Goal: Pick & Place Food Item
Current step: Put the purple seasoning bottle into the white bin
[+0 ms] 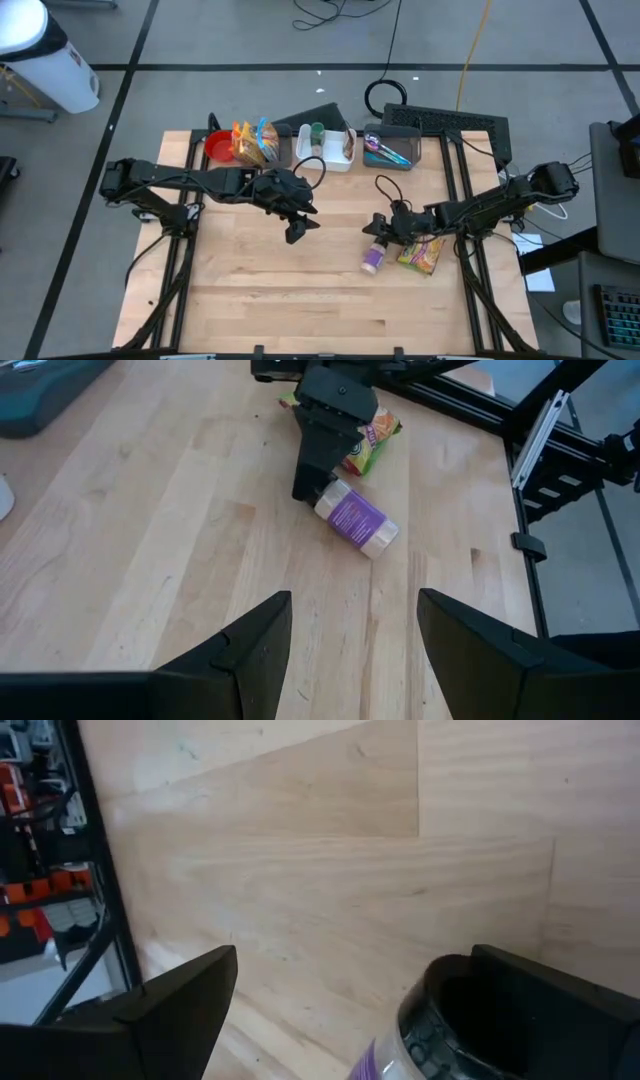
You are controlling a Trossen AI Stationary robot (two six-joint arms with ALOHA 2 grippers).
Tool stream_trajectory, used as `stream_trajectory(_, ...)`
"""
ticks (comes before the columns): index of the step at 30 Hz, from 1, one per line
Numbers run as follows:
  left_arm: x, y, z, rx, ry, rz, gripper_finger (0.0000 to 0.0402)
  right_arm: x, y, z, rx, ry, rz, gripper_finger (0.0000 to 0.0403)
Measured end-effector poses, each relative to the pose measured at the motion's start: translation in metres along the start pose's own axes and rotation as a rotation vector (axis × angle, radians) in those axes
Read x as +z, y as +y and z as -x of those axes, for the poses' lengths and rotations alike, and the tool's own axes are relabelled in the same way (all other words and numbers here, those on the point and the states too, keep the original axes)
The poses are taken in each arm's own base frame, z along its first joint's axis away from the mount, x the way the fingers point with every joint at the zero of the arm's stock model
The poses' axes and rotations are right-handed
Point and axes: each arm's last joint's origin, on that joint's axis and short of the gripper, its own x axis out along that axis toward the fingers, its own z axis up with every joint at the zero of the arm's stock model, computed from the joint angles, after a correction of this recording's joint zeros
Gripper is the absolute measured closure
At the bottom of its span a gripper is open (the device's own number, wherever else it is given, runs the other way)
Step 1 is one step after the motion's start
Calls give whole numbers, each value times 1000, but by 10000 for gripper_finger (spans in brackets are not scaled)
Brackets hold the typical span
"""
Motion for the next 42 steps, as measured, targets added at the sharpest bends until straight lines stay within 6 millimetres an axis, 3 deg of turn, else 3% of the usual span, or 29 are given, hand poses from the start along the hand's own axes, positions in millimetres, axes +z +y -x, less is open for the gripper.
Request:
stream_trajectory(12,0,0,0,0,0,0,179,2,-9,3,-95,-1,-9,9)
stream_trajectory(19,0,0,0,0,2,1,179,-2,10,14,-36,12,25,9)
stream_trajectory(23,0,0,0,0,2,-17,179,-5,24,26,-111,7,75,9)
stream_trajectory(27,0,0,0,0,2,-19,178,-20,38,41,-189,-2,91,9)
stream_trajectory(33,0,0,0,0,1,-19,179,-47,48,52,-121,-61,-26,9)
stream_trajectory(38,0,0,0,3,0,-39,178,-75,37,33,-200,-46,-97,9)
stream_trajectory(42,0,0,0,9,0,-42,178,-99,39,16,-248,-49,-130,9)
